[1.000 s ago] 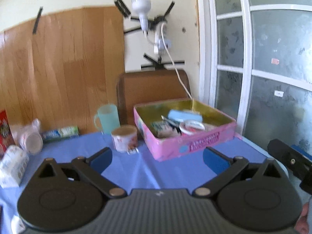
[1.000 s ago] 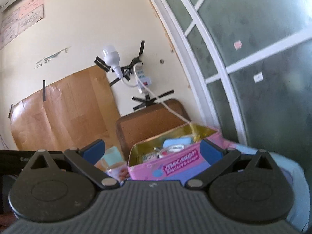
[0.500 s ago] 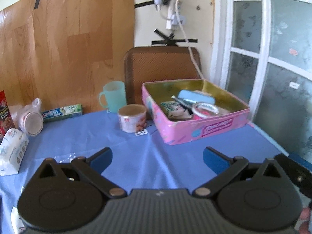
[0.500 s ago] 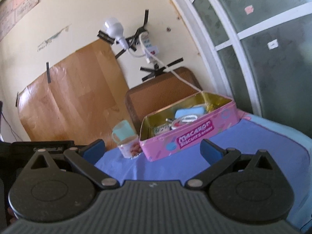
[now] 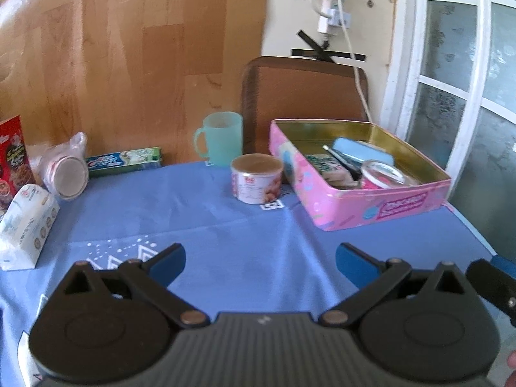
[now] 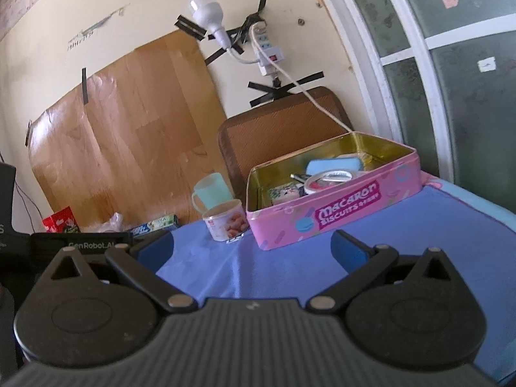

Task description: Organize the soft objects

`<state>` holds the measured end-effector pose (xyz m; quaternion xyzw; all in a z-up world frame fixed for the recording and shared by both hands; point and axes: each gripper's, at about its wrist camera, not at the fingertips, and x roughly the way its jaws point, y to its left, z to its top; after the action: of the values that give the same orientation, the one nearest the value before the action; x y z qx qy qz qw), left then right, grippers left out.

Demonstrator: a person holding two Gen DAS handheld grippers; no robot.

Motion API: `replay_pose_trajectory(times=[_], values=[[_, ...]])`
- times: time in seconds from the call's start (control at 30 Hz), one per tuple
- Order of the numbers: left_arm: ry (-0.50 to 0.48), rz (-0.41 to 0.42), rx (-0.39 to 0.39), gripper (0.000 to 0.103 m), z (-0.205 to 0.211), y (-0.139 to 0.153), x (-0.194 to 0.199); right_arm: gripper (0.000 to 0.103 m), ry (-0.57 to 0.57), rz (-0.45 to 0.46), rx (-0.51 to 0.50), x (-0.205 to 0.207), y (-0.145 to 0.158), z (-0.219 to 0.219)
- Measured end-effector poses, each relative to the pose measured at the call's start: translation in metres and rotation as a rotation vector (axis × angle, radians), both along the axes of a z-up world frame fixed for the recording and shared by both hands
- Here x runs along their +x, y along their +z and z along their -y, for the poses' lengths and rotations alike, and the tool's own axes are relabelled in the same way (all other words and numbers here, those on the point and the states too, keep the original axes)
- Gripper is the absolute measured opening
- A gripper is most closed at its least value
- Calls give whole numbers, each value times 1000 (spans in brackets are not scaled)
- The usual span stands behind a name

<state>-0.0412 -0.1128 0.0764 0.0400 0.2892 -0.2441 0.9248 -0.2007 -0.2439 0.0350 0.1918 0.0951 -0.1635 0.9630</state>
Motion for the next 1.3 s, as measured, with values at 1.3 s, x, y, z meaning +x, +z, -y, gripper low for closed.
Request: replay_pose_trajectory(times=[1.3], values=[[43, 39, 40, 103, -14, -10, 2, 103, -14, -33, 2, 9, -4, 3]])
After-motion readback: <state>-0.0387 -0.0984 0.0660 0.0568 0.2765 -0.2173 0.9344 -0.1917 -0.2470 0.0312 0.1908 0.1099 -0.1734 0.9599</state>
